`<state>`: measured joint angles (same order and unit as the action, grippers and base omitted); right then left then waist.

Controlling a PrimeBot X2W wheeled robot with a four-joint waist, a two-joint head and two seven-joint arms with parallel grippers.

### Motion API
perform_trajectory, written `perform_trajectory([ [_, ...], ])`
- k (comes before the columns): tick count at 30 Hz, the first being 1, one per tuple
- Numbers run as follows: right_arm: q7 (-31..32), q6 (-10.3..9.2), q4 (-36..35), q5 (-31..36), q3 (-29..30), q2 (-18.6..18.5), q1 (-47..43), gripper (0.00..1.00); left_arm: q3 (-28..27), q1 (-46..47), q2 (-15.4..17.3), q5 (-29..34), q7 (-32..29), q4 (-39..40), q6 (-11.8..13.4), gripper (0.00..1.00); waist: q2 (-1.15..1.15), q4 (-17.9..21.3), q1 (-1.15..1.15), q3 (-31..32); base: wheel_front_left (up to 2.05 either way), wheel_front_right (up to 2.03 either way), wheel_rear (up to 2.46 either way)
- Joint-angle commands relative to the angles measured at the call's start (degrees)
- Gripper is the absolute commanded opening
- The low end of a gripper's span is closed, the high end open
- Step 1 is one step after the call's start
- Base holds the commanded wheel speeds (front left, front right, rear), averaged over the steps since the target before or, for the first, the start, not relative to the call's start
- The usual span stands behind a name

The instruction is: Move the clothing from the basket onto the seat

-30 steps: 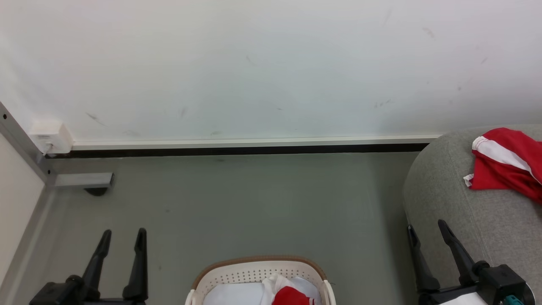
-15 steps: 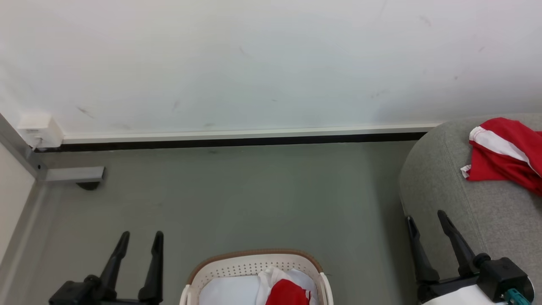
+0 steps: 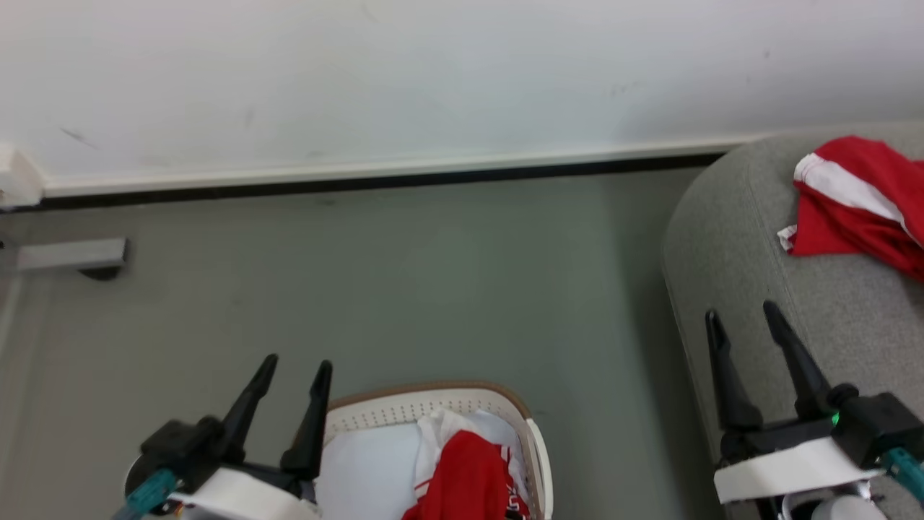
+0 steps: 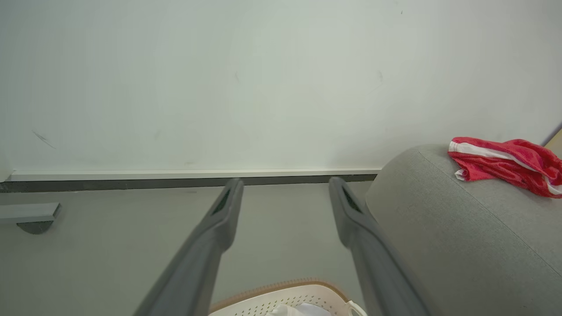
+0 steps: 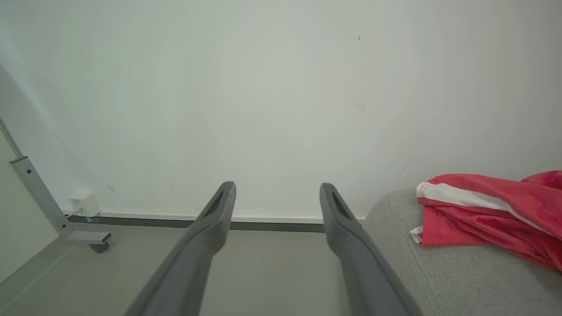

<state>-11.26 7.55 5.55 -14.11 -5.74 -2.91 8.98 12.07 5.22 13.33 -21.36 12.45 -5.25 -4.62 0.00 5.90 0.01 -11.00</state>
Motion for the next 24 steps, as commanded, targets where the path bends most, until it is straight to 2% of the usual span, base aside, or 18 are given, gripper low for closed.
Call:
perform_trajectory([
  [1, -0.35, -0.13, -0.4, 0.13, 0.2, -0.02, 1.27, 1.0, 0.28, 1.22, 0.42, 0.27, -0.38, -0.25, -0.25, 1.0, 0.0, 1.37, -0.01, -2.84, 0.0, 0.0, 0.0],
  [13, -2.15, -0.13, -2.32, -0.68, 1.62, 0.03, 10.94, 1.0, 8.97, 14.71, 3.23, -0.96, -9.28, -8.15, -2.72, 1.0, 0.0, 4.59, -0.01, -18.07, 0.0, 0.0, 0.0],
  [16, -2.79, -0.13, -2.36, -1.36, 1.59, 0.04, 12.87, 1.0, 12.5, 18.19, 4.61, -0.13, -11.98, -12.11, -2.85, 1.0, 0.0, 5.25, -0.01, -21.54, 0.0, 0.0, 0.0],
  [24, -3.61, -0.13, -2.73, -1.56, 1.35, 0.03, 16.84, 1.0, 23.59, 26.13, 6.28, -4.4, -17.63, -19.76, -2.92, 1.0, 0.0, 6.21, -0.01, -28.93, 0.0, 0.0, 0.0],
])
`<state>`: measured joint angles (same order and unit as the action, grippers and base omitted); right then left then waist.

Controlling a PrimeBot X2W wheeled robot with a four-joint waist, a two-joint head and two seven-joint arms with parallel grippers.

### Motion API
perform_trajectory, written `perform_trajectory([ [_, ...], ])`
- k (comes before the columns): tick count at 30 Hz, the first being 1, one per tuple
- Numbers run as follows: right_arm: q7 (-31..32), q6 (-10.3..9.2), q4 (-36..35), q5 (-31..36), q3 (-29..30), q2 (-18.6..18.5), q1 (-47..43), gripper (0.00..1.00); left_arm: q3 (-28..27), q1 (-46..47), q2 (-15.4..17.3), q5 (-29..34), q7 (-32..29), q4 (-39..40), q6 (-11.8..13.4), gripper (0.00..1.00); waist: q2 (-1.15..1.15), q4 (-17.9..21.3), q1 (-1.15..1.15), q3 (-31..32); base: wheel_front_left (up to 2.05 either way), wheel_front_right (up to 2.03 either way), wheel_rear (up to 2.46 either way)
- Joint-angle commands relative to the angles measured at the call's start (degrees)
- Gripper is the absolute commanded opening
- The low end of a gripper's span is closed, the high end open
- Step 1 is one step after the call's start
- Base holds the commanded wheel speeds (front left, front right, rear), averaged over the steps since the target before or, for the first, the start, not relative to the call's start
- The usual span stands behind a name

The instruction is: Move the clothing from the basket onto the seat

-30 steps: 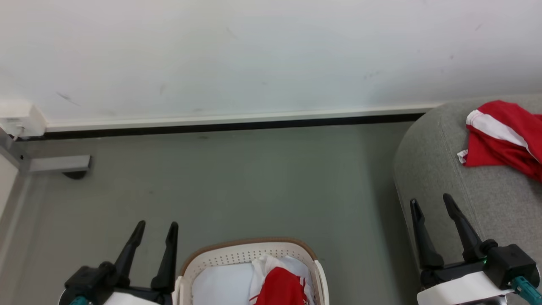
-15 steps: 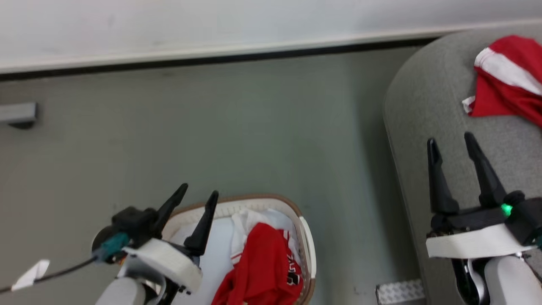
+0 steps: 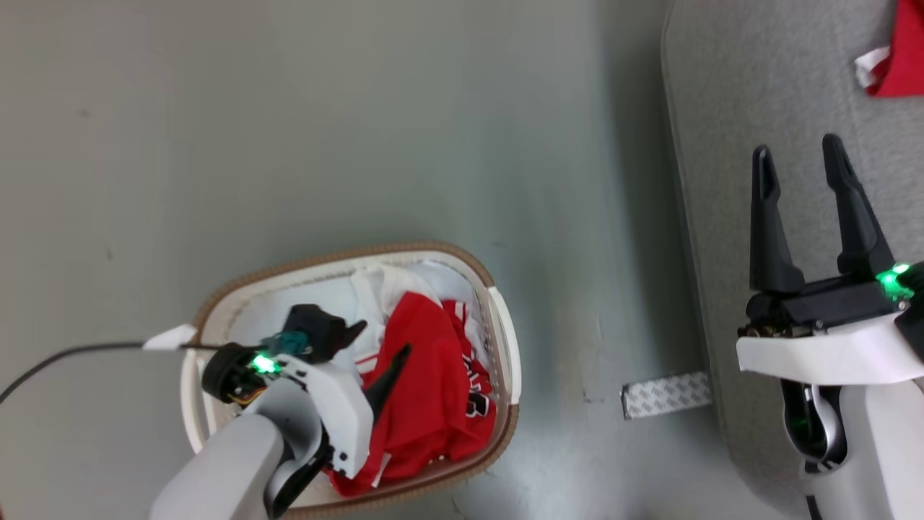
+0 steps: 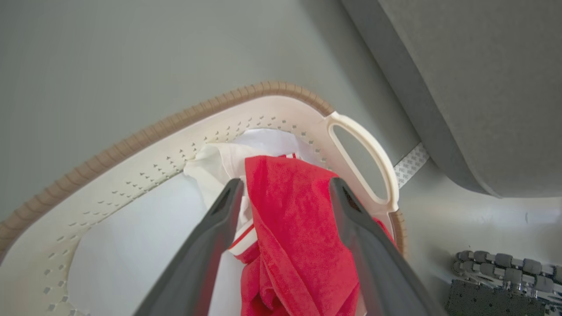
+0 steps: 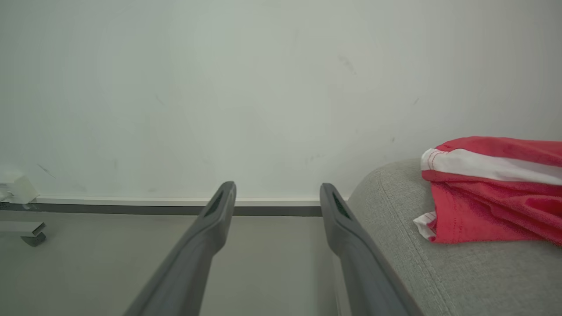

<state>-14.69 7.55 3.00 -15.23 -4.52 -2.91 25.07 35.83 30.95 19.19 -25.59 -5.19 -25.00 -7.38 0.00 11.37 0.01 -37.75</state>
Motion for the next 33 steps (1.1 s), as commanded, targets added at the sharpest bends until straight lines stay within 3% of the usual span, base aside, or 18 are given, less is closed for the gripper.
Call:
perform_trajectory([
  [1, -0.28, -0.13, -0.18, -0.51, 0.16, 0.03, 1.24, 1.0, 1.4, 1.43, 0.65, -0.75, -0.67, -0.79, -0.16, 1.0, 0.0, 0.8, -0.01, -2.9, 0.0, 0.0, 0.0],
  [13, -0.51, -0.13, -0.67, -3.78, -1.35, 0.02, 4.88, 1.0, 14.09, 11.04, 2.52, -11.37, -9.05, -11.08, -0.06, 1.0, 0.0, 3.6, -0.01, -10.19, 0.0, 0.0, 0.0],
  [24, -0.53, -0.13, -1.7, -6.76, -2.55, 0.04, 5.27, 1.0, 20.11, 17.89, 4.17, -15.33, -13.5, -18.87, -0.07, 1.0, 0.0, 7.55, -0.01, -14.91, 0.0, 0.0, 0.0],
  [33, -0.53, -0.13, -1.91, -7.76, -3.48, 0.03, 5.64, 1.0, 23.3, 21.14, 2.12, -16.81, -12.39, -22.13, -0.07, 1.0, 0.0, 8.43, -0.01, -16.5, 0.0, 0.0, 0.0],
])
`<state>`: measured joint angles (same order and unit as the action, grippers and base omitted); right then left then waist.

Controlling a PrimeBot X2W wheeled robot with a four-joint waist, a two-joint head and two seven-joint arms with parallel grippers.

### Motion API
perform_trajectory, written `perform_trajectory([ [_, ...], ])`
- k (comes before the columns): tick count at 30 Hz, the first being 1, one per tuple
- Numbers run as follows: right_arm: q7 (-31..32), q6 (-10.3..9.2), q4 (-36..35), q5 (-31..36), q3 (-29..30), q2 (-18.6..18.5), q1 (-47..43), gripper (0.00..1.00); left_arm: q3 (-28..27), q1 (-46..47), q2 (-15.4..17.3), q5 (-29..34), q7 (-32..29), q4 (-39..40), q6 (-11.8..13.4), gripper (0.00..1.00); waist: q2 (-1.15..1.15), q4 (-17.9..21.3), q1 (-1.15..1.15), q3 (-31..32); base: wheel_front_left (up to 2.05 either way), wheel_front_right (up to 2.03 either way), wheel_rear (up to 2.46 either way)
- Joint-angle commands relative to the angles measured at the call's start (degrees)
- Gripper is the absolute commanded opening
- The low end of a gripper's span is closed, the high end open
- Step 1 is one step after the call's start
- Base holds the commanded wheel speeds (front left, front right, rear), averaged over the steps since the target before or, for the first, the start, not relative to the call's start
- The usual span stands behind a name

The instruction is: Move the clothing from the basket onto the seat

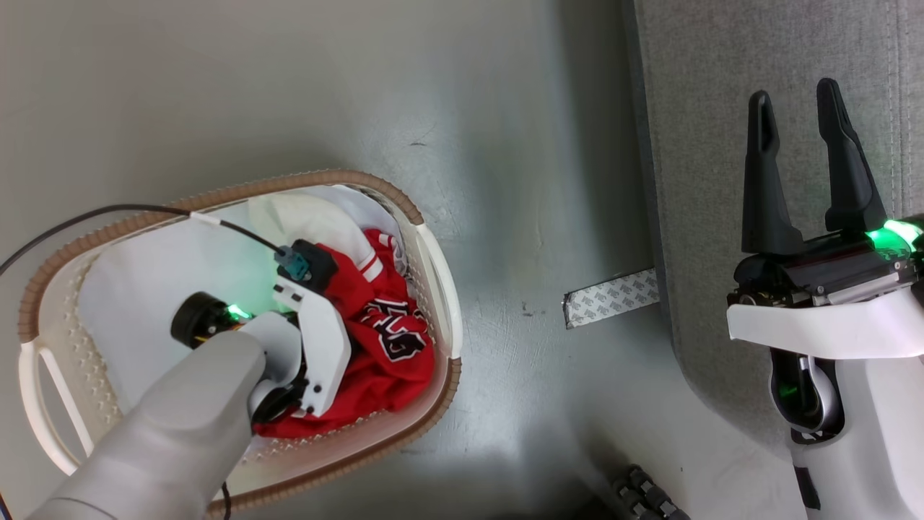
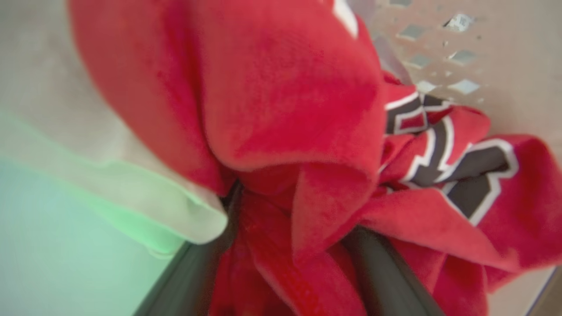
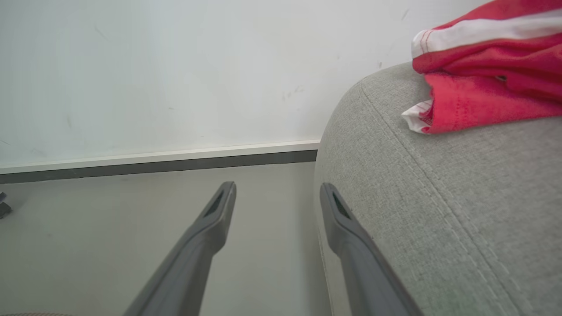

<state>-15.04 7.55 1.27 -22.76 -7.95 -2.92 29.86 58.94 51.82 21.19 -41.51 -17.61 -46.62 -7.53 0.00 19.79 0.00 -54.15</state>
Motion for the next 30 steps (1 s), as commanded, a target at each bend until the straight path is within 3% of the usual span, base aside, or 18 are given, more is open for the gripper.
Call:
perform_trajectory([
  [1, -0.19, -0.13, -0.11, -0.3, -0.15, 0.04, 0.93, 1.0, 0.48, 0.56, -0.02, -1.11, 0.32, -0.9, 0.08, 1.0, 0.0, 0.0, 0.0, -0.19, 0.0, 0.0, 0.0],
  [5, -0.18, -0.13, 0.24, -0.37, -0.42, 0.04, 1.24, 1.0, 1.97, 1.15, -0.57, -1.9, 0.96, -2.31, 0.08, 1.0, 0.0, -0.02, 0.0, -0.33, 0.0, 0.0, 0.0],
  [7, -0.19, -0.13, -0.07, -0.15, -0.47, 0.04, 1.67, 1.0, 2.52, 1.54, -0.76, -2.62, 1.26, -2.83, 0.08, 0.87, 0.0, -0.23, 0.0, -0.36, 0.0, 0.0, 0.0],
  [8, -0.18, -0.13, -0.26, -0.17, -0.33, 0.04, 1.71, 1.0, 2.4, 1.69, -0.91, -3.23, 1.63, -3.06, 0.08, 0.74, 0.0, -0.41, 0.0, -0.36, 0.0, 0.0, 0.0],
  [9, -0.18, -0.13, -0.38, -0.11, -0.22, 0.04, 1.58, 1.0, 2.32, 1.94, -1.03, -3.81, 2.19, -3.29, 0.08, 0.49, 0.0, -0.6, 0.0, -0.33, 0.0, 0.0, 0.0],
  [10, -0.18, -0.13, -0.44, -0.04, -0.11, 0.04, 1.45, 1.0, 2.51, 2.27, -1.22, -4.27, 2.69, -3.43, 0.08, 0.3, 0.0, -0.76, 0.0, -0.27, 0.0, 0.0, 0.0],
  [11, -0.18, -0.13, -0.46, 0.06, 0.0, 0.04, 1.3, 1.0, 2.78, 2.53, -1.32, -4.8, 2.93, -3.5, 0.08, 0.0, 0.0, -0.93, 0.0, -0.18, 0.0, 0.0, 0.0],
  [21, -0.19, -0.13, 0.14, 1.37, 1.3, 0.04, 0.64, 1.0, 6.06, 0.62, -1.88, -9.87, 7.75, -2.82, 0.08, 0.0, 0.0, -2.96, 0.0, 6.04, 0.0, 0.0, 0.0],
  [30, -0.19, -0.13, 2.43, 3.6, 2.21, 0.02, -1.75, 1.0, 10.25, -3.17, -2.03, -14.0, 15.1, 0.41, 0.08, 0.0, 0.0, -5.41, 0.0, 18.3, 0.0, 0.0, 0.0],
])
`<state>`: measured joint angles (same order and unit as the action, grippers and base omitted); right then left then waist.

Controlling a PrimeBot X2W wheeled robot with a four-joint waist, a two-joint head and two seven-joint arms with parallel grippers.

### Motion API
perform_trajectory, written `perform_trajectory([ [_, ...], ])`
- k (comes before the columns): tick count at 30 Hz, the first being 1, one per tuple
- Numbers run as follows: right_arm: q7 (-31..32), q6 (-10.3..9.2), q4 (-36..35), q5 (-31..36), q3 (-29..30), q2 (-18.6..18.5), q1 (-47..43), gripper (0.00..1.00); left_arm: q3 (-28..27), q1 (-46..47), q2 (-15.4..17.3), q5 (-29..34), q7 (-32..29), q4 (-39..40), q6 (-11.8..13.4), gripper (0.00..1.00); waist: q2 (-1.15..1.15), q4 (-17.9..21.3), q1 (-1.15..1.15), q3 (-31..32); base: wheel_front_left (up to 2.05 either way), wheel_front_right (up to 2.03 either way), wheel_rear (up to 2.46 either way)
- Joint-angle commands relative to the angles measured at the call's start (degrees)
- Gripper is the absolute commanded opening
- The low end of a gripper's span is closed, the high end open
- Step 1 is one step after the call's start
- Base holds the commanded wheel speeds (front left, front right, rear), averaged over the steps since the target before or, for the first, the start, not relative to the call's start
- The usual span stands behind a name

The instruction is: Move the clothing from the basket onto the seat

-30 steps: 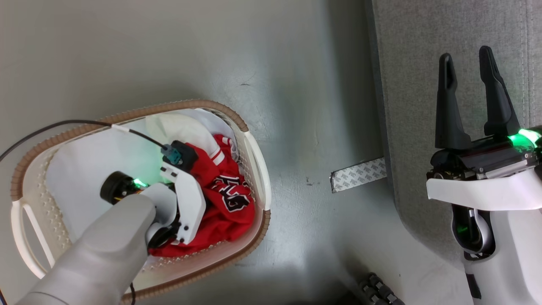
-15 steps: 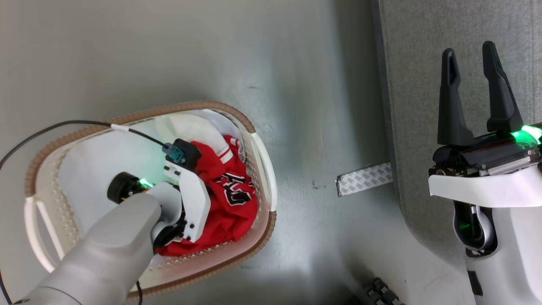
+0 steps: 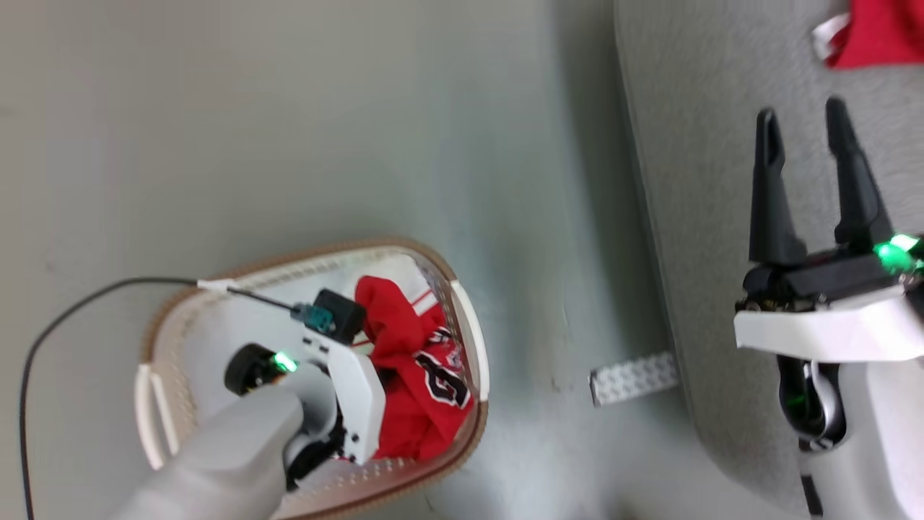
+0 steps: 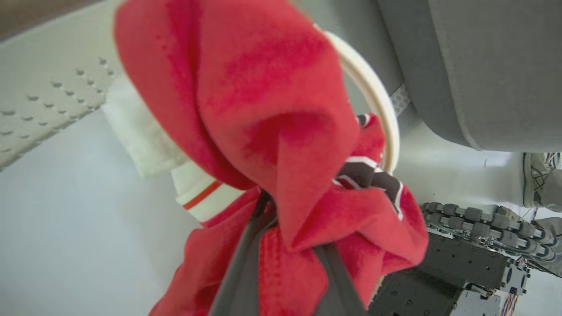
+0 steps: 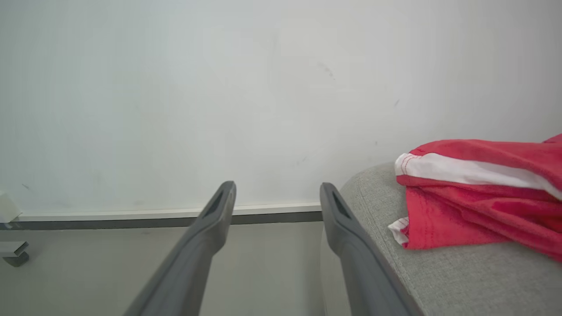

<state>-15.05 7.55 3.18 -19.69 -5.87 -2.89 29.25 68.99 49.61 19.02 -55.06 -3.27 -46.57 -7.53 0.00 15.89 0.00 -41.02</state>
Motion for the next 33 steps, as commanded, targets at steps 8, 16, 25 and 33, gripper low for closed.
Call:
perform_trajectory([
  [8, -0.1, -0.13, 1.52, 1.71, -0.43, -0.04, -6.47, 1.0, 1.32, -5.51, 1.0, -1.65, 12.59, 4.54, 0.08, 0.0, 0.0, -4.64, 0.0, 17.25, 0.0, 0.0, 0.0],
  [16, -0.09, -0.13, 3.66, 0.81, -0.69, -0.04, -12.9, 1.0, -0.37, -8.41, 1.65, -1.32, 17.43, 11.35, 0.78, 0.0, 0.0, -8.79, 0.0, 27.09, 0.0, 0.0, 0.0],
  [25, 0.17, -0.13, 5.65, 1.09, -3.0, -0.1, -16.84, 1.0, -5.26, -8.97, 4.78, 0.51, 18.4, 24.93, 6.5, 0.0, 0.0, -11.07, 0.0, 35.12, 0.0, 0.0, 0.0],
  [33, 0.69, -0.13, 5.87, -0.09, -4.85, -0.27, -18.4, 1.0, -9.73, -6.39, 8.34, -0.49, 17.49, 35.86, 11.05, 0.0, 0.0, -11.73, 0.0, 37.79, 0.0, 0.0, 0.0],
])
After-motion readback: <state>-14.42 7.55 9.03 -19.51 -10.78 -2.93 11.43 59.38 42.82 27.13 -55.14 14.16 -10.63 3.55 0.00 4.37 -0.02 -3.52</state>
